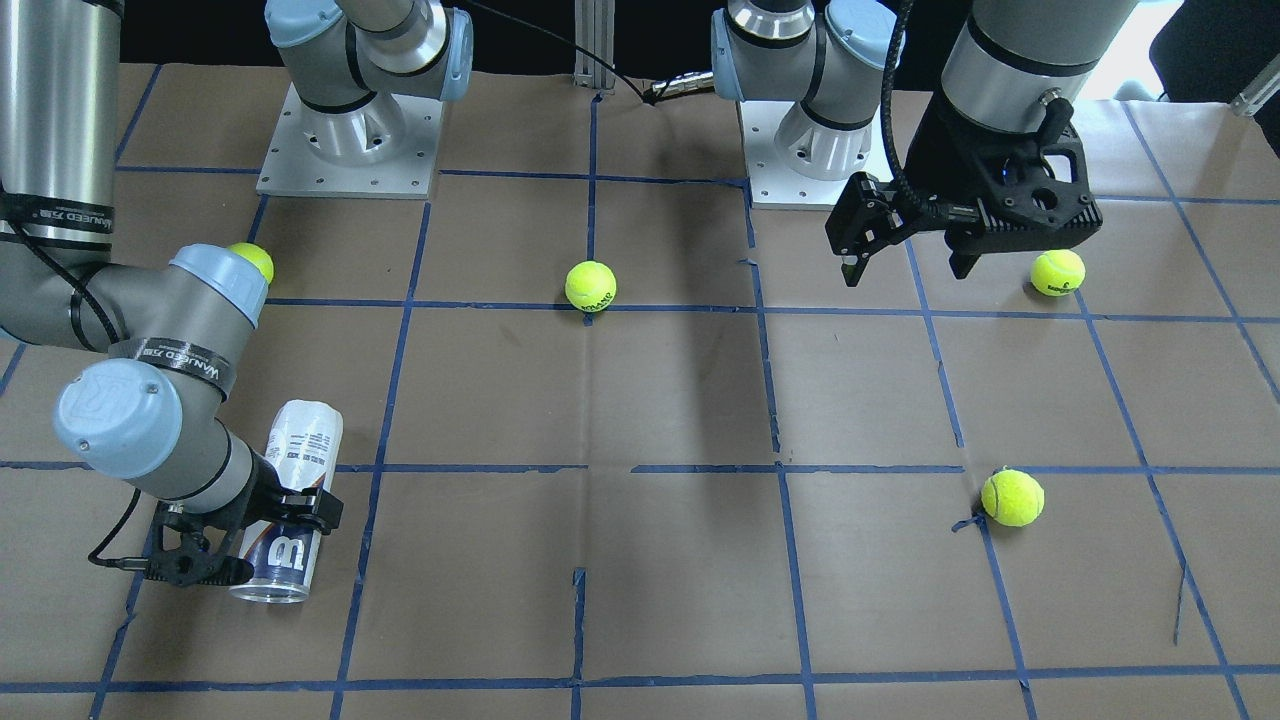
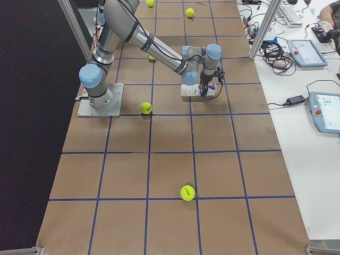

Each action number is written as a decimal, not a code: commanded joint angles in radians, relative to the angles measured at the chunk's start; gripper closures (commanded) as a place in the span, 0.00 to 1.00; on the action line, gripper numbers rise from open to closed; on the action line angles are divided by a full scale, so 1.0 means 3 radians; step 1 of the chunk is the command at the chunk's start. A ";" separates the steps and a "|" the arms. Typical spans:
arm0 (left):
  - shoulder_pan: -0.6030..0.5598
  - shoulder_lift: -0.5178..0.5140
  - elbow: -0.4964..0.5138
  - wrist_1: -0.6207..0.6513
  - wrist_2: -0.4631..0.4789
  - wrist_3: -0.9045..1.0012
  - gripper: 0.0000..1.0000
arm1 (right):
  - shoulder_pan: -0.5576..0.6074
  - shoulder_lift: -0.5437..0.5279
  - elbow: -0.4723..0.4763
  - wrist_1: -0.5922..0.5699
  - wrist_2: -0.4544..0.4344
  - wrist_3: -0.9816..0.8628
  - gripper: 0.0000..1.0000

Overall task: Lift up tennis ball bucket
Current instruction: 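Drag the held can with the right gripper toward the table center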

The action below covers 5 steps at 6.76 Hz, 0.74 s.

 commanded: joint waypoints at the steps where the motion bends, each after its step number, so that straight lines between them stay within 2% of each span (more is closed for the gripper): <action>1: -0.0002 0.0001 -0.0005 0.0000 0.0000 0.0005 0.00 | 0.0000 -0.0011 -0.0019 0.0010 -0.0002 -0.0019 0.31; 3: -0.0007 -0.0010 0.0010 0.0000 0.0000 0.0005 0.00 | 0.0005 -0.0027 -0.0040 0.0015 -0.0002 -0.0050 0.31; 5: -0.0007 -0.0005 0.0000 0.0000 -0.0005 0.0005 0.00 | 0.0066 -0.0113 -0.0243 0.0116 -0.0017 0.0006 0.29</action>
